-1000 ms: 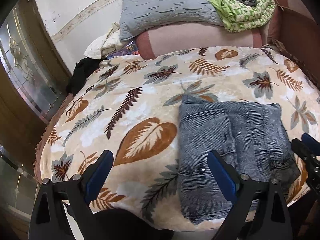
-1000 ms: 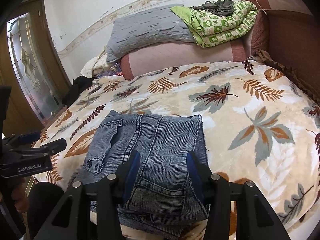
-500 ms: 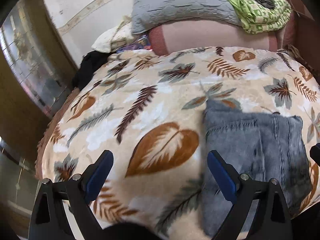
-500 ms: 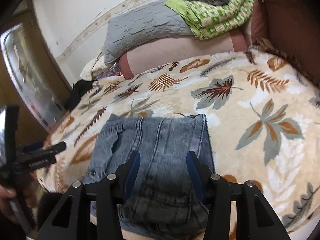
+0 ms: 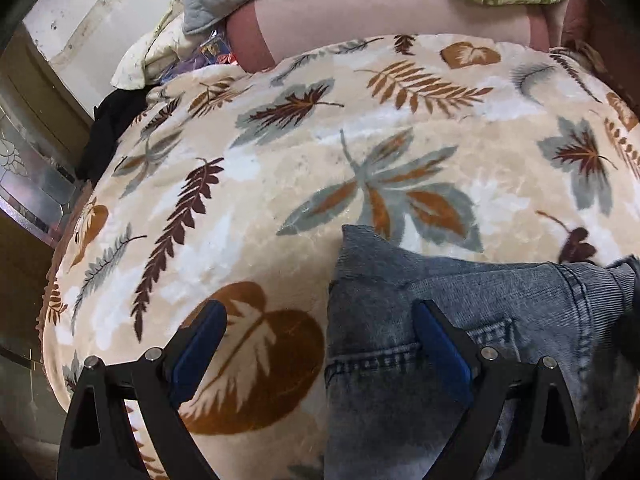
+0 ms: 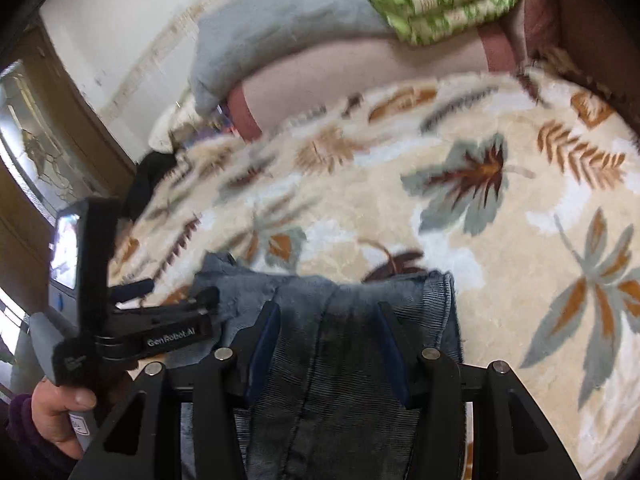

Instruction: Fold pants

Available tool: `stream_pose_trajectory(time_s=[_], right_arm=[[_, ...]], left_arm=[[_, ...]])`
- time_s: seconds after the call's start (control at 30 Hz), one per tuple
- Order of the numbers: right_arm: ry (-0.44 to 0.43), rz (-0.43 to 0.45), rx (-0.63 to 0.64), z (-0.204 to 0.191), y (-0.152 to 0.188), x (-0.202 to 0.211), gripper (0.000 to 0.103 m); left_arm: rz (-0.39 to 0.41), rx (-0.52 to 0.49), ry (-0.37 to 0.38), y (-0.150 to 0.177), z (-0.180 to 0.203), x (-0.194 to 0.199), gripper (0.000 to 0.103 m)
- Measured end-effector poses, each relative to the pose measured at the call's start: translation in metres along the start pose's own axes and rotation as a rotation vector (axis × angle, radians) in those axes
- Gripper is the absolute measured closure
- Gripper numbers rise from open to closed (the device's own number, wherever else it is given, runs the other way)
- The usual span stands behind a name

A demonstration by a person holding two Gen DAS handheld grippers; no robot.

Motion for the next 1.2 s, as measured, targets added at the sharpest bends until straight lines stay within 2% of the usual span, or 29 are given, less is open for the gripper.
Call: stream_pose_trajectory(time_s=[0.07,0.2,0.4,0.53,0.67,0.83,0.93,1.07,1.2], right_arm=[[0.020,-0.042,-0.015,0.009,0.007,-0.013,0.048],[0.007,-0.032,-0.023,0.011,0.004,-0.011,0.047],[-0.032,0.093,0.091,-0.006,0.001,0.035,0.047],[-0.094,0.134,0.149,-0.024,0.009,0.063,0.046],[-0.096,0.082,0.161,-0.033,0.037,0.072,0.046],[-0.027,-0.050,0.224,-0.031,0.081,0.065,0.046],[-0.005,-0.034,0.268,-0.031,0.092,0.073,0.045],[-0.040,-0.022,0.203,-0.025,0.090,0.085,0.046],[-0.100,0.071,0.086,-0.015,0.069,0.105,0.046]], left_arm=[[-0.020,0.001,-0.008,0.001,0.001,-0.010,0.008],[-0.050,0.009,-0.020,0.002,0.000,-0.016,0.006],[0.037,0.014,0.011,0.002,-0.017,0.031,0.007],[0.059,0.020,0.059,0.025,-0.030,0.067,0.007],[0.064,-0.011,0.100,0.058,-0.028,0.093,0.007],[-0.010,-0.060,0.086,0.107,-0.022,0.087,0.006],[0.003,-0.009,0.103,0.117,-0.025,0.086,0.006],[-0.028,0.001,0.108,0.114,-0.030,0.088,0.006],[0.022,0.018,0.094,0.098,-0.042,0.100,0.007]])
Point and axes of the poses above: each gripper's, at about its wrist camera, not at the fingertips, and x roughly against the way its jaws point, z to its right, y to its underside, the point moved 8 cm from there along -x, roughly the way its jaws point, and after that the axes turned 15 degrees about z, right-handed, at the moved point
